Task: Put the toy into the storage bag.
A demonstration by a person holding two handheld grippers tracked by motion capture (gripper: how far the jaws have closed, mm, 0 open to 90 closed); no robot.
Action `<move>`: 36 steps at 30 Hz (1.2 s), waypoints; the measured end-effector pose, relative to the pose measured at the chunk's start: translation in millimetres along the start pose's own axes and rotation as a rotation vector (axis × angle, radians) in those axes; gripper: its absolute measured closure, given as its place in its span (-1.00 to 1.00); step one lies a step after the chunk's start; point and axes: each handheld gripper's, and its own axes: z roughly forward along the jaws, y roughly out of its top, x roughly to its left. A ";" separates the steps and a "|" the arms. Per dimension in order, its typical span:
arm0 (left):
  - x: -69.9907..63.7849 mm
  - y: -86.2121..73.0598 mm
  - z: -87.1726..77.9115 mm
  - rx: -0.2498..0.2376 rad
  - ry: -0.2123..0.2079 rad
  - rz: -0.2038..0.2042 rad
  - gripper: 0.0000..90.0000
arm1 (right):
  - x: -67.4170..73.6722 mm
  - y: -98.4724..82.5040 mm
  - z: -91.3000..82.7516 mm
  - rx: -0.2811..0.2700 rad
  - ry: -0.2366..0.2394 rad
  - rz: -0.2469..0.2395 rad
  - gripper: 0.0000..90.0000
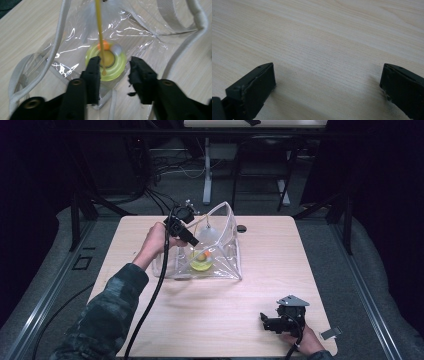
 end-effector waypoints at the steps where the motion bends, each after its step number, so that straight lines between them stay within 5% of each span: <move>1: -0.4 -0.5 -2.2 0.000 0.004 0.001 0.22 | 0.0 0.0 0.0 0.000 0.000 0.000 -1.00; 14: 1.2 -18.4 -45.6 -0.086 0.053 -0.010 -0.59 | 0.2 0.0 0.2 -0.002 0.000 0.002 -1.00; 27: 30.8 -51.3 -67.5 -0.116 0.112 -0.087 -0.95 | 0.2 0.0 0.2 -0.002 0.000 0.002 -1.00; 36: 49.3 -78.9 -76.1 -0.144 0.136 -0.152 -1.00 | 0.2 0.0 0.2 -0.002 0.000 0.002 -1.00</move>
